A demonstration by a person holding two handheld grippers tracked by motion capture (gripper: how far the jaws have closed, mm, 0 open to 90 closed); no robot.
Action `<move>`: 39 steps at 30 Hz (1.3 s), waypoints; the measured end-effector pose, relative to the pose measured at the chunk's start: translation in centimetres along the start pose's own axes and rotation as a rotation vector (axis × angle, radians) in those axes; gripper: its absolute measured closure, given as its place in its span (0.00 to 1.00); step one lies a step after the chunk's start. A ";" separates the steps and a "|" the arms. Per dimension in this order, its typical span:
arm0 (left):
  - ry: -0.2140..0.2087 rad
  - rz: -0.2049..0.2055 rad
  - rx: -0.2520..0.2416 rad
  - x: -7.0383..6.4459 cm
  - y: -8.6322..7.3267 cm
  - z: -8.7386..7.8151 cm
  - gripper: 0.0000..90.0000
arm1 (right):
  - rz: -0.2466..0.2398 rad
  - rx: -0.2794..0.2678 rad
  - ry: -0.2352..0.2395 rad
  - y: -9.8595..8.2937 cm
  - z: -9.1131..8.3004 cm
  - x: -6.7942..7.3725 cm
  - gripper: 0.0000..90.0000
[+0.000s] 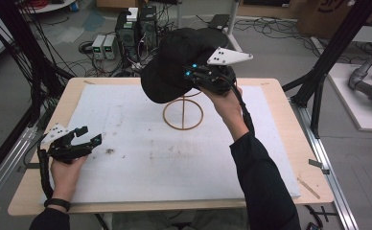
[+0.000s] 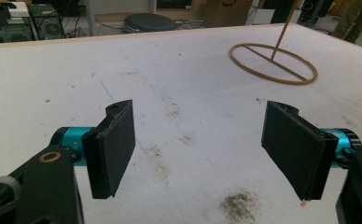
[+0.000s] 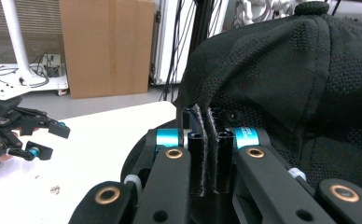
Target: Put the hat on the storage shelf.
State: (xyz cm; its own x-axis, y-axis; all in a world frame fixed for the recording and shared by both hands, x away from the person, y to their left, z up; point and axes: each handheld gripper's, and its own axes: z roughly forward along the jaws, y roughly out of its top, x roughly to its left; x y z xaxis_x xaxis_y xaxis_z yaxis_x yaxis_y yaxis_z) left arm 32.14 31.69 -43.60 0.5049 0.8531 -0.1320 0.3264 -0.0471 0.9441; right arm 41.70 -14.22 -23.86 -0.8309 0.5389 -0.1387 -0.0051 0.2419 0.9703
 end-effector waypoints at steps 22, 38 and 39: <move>-0.008 0.008 0.018 -0.1 -0.1 0.1 0.29 | 0.062 0.119 -0.010 -2.3 1.5 -0.5 0.95; -0.013 0.009 0.022 -0.2 -0.1 0.2 0.29 | 0.085 0.087 -0.110 -3.8 -2.6 -0.9 0.53; -0.014 0.009 0.021 -0.2 -0.1 0.2 0.29 | 0.085 0.087 -0.110 -3.8 -2.6 -0.9 0.53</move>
State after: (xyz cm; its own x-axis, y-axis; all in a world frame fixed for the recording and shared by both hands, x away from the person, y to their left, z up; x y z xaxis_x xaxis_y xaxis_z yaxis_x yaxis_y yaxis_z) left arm 32.16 31.44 -43.76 0.5186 0.8454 -0.1277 0.3387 -0.0660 0.9386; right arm 40.96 -17.72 -26.88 -0.7601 0.6445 -0.0822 0.1152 0.2582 0.9592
